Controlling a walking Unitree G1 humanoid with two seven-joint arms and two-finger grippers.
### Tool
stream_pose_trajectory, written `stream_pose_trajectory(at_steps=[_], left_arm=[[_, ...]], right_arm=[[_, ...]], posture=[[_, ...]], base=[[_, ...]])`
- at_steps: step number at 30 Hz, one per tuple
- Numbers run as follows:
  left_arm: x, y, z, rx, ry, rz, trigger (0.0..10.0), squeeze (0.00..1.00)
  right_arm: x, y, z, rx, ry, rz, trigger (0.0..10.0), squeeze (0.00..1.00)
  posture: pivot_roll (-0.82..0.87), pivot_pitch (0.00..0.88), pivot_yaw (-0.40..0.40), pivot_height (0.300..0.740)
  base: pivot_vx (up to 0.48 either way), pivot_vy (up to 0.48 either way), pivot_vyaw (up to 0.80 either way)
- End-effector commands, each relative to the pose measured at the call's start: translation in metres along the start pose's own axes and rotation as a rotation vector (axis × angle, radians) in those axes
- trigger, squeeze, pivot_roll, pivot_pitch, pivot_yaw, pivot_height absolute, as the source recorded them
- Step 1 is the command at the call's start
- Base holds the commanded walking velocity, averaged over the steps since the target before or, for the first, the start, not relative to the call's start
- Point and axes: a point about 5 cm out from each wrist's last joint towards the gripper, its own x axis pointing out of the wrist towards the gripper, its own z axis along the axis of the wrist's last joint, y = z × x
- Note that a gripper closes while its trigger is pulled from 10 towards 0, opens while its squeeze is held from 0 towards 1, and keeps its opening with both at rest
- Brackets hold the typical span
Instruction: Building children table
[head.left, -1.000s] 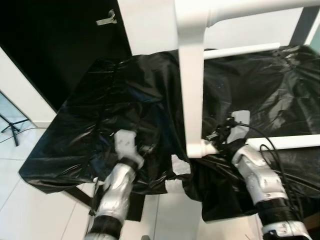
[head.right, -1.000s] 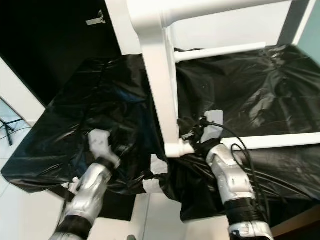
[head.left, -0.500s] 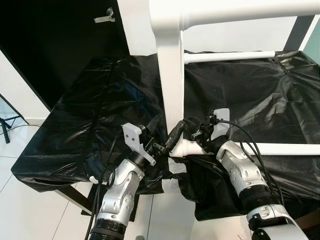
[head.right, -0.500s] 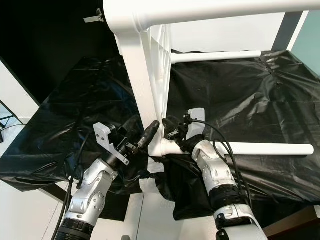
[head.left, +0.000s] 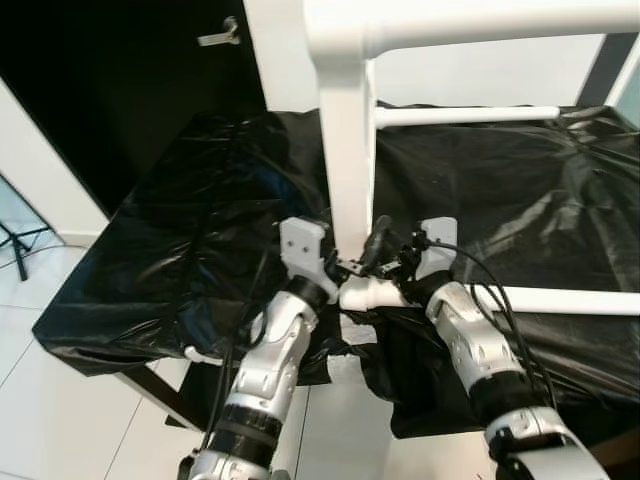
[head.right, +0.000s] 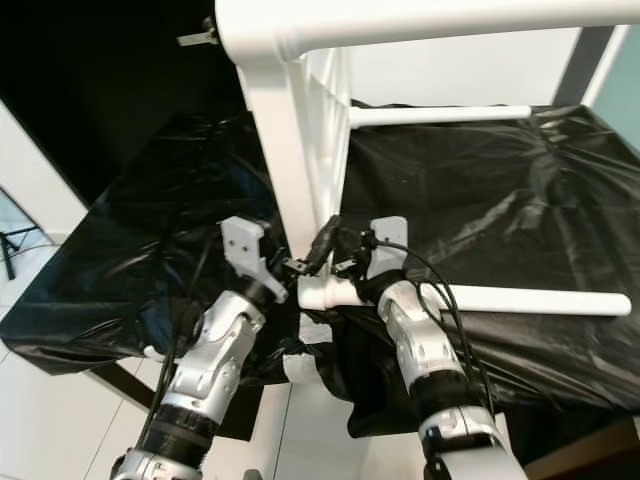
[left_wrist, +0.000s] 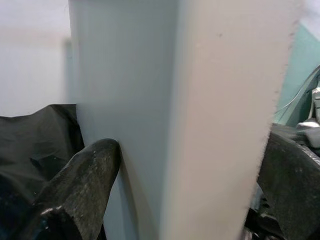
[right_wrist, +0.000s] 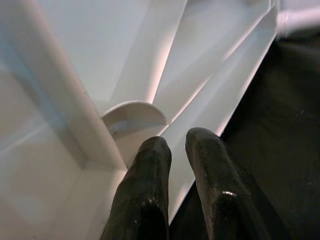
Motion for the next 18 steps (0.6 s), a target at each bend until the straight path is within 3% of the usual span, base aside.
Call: stream_pose_trajectory(at_steps=[1, 2, 3, 4, 5, 6, 10, 13, 18], left_arm=[[0.002, -0.005, -0.003, 0.009, 0.005, -0.013, 10.0, 0.0], [0.004, -0.006, -0.004, 0.017, 0.011, -0.015, 10.0, 0.0], [0.005, -0.007, -0.005, 0.025, 0.016, -0.013, 7.7, 0.0], [0.007, -0.007, -0.007, 0.032, 0.021, -0.009, 3.6, 0.0], [0.009, -0.008, -0.008, 0.042, 0.026, -0.002, 2.2, 0.0], [0.01, -0.008, -0.009, 0.049, 0.029, 0.007, 0.0, 0.0], [0.015, 0.001, -0.014, 0.086, 0.054, 0.085, 0.0, 0.0], [0.013, 0.009, -0.02, 0.098, 0.09, 0.14, 0.0, 0.0], [0.013, 0.012, -0.023, 0.097, 0.1, 0.163, 0.0, 0.0]], right_arm=[[-0.011, -0.001, -0.021, 0.009, 0.092, -0.031, 10.0, 0.0], [-0.017, -0.006, -0.024, -0.017, 0.102, -0.077, 10.0, 0.0], [-0.02, -0.009, -0.025, -0.054, 0.119, -0.102, 10.0, 0.0], [-0.024, -0.012, -0.026, -0.083, 0.126, -0.127, 10.0, 0.0], [-0.027, -0.015, -0.026, -0.114, 0.134, -0.15, 10.0, 0.0], [-0.029, -0.016, -0.026, -0.146, 0.144, -0.169, 10.0, 0.0], [-0.036, -0.01, -0.018, -0.161, 0.116, -0.191, 10.0, 0.0], [-0.046, 0.0, -0.009, -0.107, 0.096, -0.166, 10.0, 0.0], [-0.055, -0.003, -0.008, -0.11, 0.106, -0.18, 10.0, 0.0]], posture=[[0.14, 0.0, 0.094, 0.74], [0.13, 0.0, 0.1, 0.74], [0.12, 0.0, 0.109, 0.74], [0.11, 0.0, 0.113, 0.74], [0.1, 0.0, 0.114, 0.74], [0.09, 0.0, 0.117, 0.74], [0.07, 0.0, 0.13, 0.74], [0.06, 0.0, 0.133, 0.74], [0.06, 0.0, 0.13, 0.74]], base=[[0.0, 0.0, 0.0], [0.0, 0.0, 0.0], [0.0, 0.0, 0.0], [0.0, 0.0, 0.0], [0.0, 0.0, 0.0], [0.0, 0.0, 0.0], [0.0, 0.0, 0.0], [0.0, 0.0, 0.0], [0.0, 0.0, 0.0]])
